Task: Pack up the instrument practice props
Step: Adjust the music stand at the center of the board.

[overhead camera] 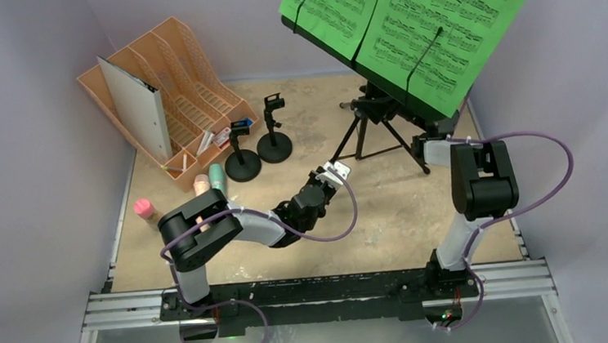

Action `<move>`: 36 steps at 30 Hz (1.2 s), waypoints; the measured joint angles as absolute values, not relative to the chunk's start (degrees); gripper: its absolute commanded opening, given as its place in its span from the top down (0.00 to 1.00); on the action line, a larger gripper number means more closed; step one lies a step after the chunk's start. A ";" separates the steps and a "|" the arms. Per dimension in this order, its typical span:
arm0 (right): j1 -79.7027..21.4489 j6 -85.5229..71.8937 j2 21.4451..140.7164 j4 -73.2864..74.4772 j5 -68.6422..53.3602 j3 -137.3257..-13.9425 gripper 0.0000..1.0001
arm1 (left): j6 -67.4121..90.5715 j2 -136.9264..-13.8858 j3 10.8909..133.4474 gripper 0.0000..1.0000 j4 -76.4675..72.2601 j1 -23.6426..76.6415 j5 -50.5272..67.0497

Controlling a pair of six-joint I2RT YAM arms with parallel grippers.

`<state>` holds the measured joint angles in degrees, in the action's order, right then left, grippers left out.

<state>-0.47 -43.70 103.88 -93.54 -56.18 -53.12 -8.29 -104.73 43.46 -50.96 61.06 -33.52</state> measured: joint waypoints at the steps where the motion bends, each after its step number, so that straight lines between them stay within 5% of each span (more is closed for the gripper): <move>1: -0.21 -43.72 103.61 -93.56 -55.48 -52.38 0.28 | -8.16 -104.73 43.64 1.00 -50.57 61.28 -33.89; 6: 2.09 -41.78 99.66 -92.79 -53.60 -47.37 0.10 | -7.99 -104.73 44.21 1.00 -49.36 61.89 -34.50; 13: 4.67 -35.48 91.48 -89.65 -51.75 -38.74 0.05 | -6.63 -104.64 45.12 1.00 -47.44 62.11 -35.42; 24: 4.69 -24.53 62.46 -73.93 -28.60 -22.65 0.15 | -4.69 -104.16 45.56 1.00 -45.50 62.17 -35.77; 36: 4.69 -29.80 46.00 -31.48 -9.65 -20.34 0.29 | -3.57 -103.53 45.67 0.97 -44.07 62.00 -34.85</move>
